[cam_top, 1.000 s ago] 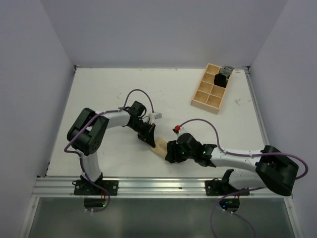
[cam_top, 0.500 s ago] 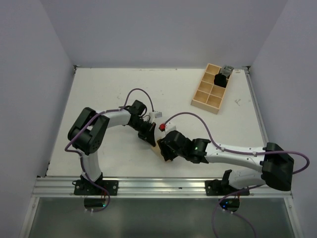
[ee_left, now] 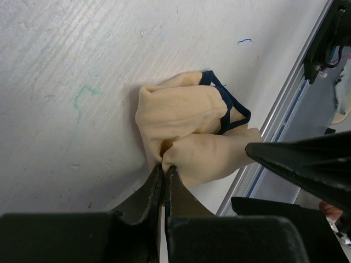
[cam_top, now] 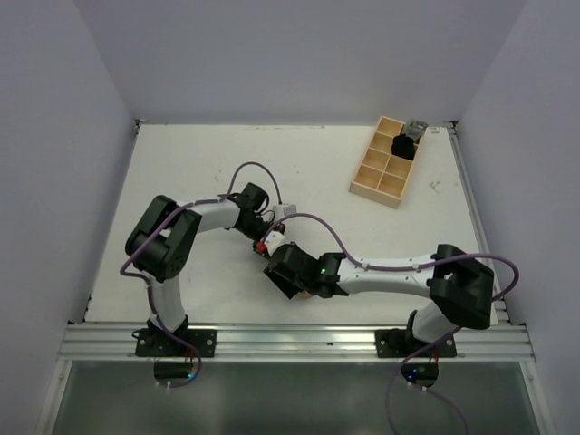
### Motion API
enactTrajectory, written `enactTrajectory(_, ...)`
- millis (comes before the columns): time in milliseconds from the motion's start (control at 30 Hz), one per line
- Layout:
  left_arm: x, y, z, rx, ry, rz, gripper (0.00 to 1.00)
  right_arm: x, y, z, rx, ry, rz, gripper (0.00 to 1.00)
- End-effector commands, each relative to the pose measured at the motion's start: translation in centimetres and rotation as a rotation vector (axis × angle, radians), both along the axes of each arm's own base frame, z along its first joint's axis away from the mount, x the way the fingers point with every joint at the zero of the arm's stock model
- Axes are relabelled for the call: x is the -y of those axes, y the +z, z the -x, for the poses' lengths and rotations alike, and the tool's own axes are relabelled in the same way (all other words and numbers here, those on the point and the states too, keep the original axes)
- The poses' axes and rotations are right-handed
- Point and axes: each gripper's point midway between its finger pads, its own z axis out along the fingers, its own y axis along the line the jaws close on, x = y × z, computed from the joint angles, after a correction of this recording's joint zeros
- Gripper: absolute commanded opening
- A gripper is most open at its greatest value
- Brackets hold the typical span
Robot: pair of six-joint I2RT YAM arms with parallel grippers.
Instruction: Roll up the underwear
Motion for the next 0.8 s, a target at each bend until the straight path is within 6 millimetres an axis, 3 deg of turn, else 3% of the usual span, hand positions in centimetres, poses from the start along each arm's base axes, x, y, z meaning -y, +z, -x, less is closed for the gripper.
enactTrajectory(0, 0.4, -0.3, -1.0, 0.020, 0.008, -0.002, 0.00, -1.1, 1.5, -0.8, 0.075, 0.035, 0.032, 0.59)
enactTrajectory(500, 0.5, -0.2, -1.2, 0.019, 0.003, -0.004, 0.00, -0.4, -2.0, -0.3, 0.065, 0.031, 0.196, 0.52)
enactTrajectory(767, 1.0, 0.8, -1.6, 0.025, 0.019, 0.015, 0.00, 0.1, -3.9, 0.2, 0.033, 0.012, 0.230, 0.43)
